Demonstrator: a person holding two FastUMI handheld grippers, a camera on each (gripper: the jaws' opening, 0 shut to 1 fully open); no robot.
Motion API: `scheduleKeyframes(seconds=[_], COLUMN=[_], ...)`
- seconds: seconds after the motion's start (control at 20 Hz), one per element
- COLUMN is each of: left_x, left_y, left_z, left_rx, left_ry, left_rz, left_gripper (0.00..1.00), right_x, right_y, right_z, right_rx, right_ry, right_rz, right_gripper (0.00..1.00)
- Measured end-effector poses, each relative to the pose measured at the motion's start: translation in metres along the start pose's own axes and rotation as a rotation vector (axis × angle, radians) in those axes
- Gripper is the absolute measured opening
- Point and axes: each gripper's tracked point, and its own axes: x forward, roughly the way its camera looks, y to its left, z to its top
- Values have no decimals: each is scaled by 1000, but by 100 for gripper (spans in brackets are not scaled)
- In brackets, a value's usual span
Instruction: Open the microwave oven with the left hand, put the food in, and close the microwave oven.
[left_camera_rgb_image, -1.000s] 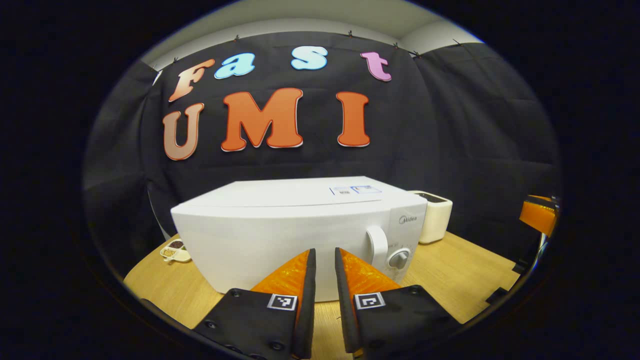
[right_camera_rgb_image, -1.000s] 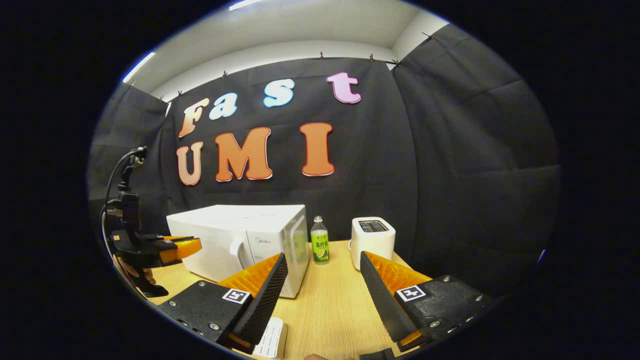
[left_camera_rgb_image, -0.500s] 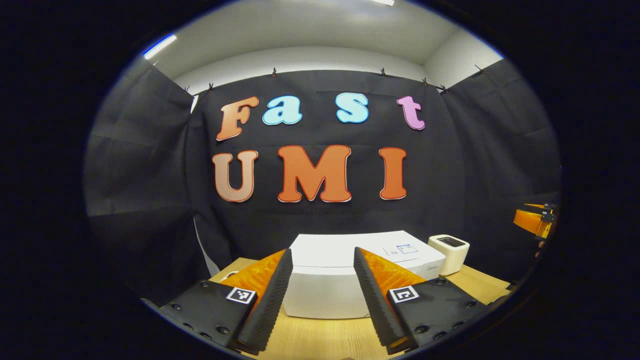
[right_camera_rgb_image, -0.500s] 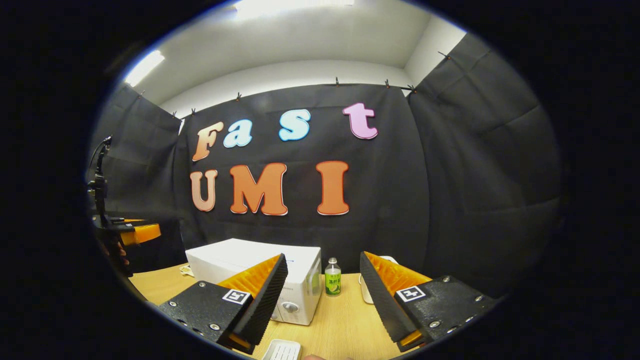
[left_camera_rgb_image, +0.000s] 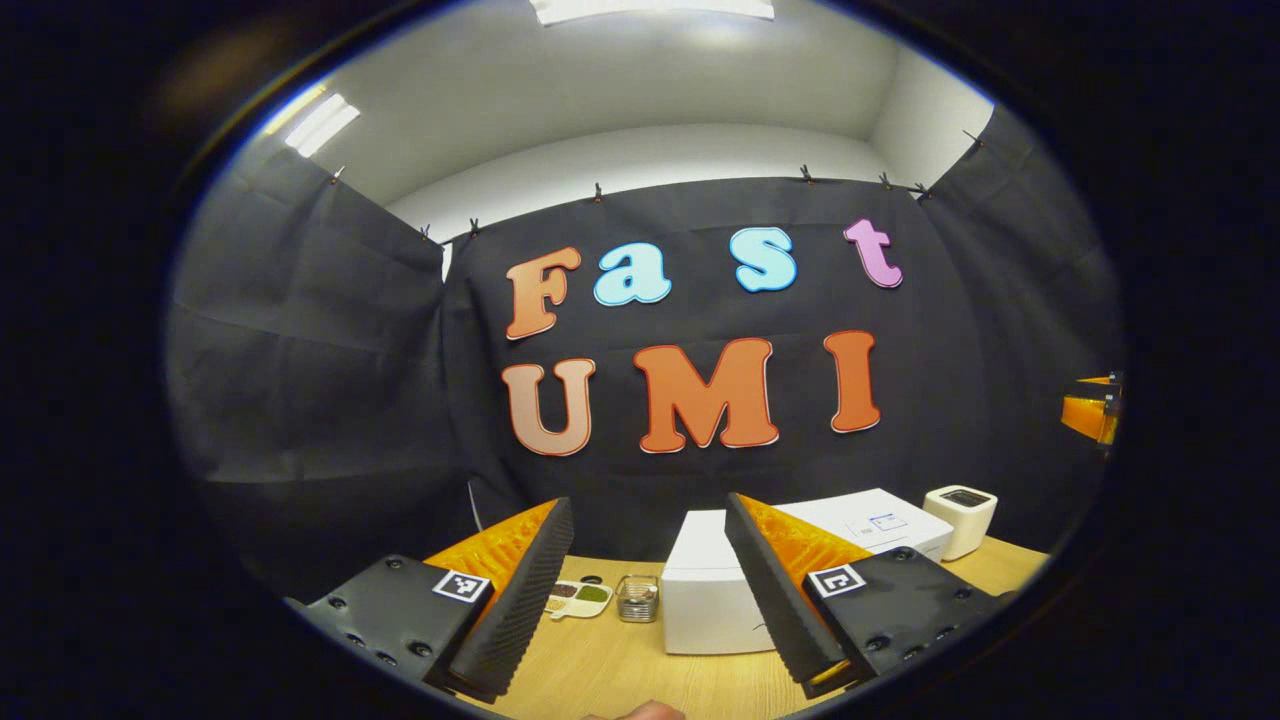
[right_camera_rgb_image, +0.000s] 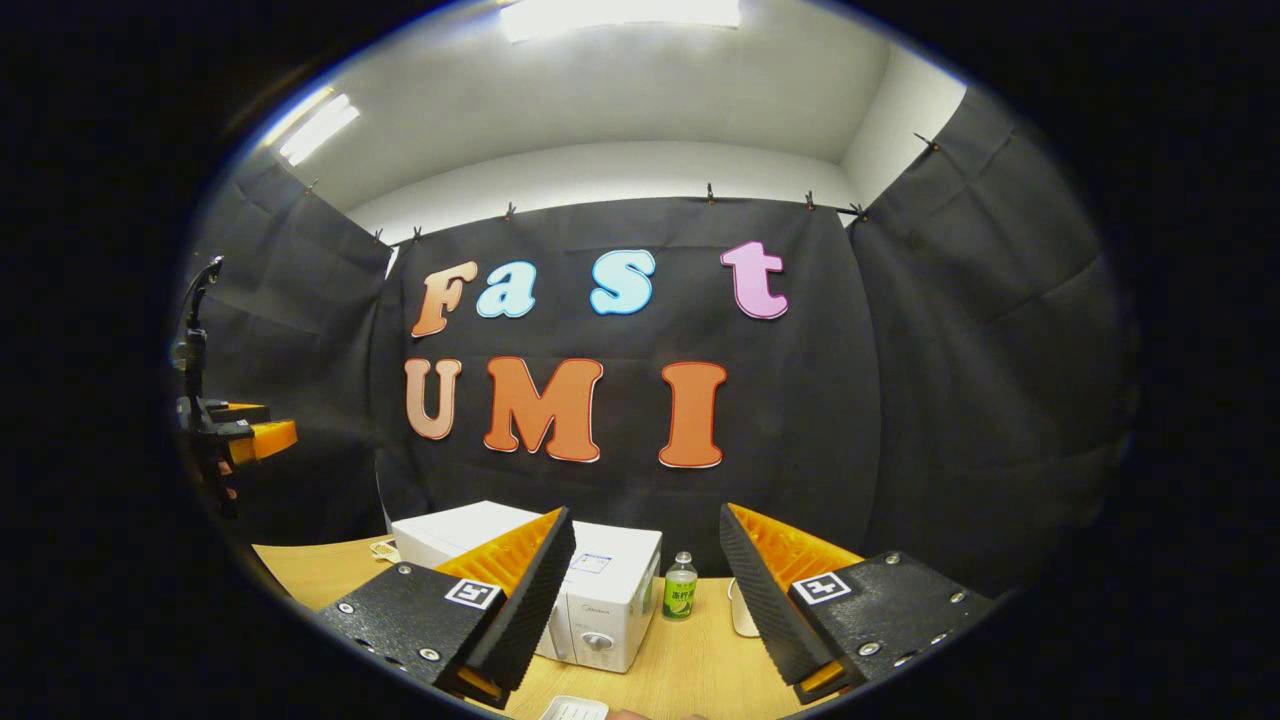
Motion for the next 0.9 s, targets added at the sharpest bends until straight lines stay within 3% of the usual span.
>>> scheduleKeyframes(seconds=[0.4,0.9], left_x=[0,-13], left_y=[11,2], left_z=[-7,12], left_rx=[11,10], left_ry=[13,-50], left_rz=[12,4], left_gripper=[99,99], right_x=[-5,-13], right_y=[1,-5], right_z=[6,11], right_rx=[-18,-6], right_ry=[-7,-15], right_rz=[1,1], right_gripper=[90,91])
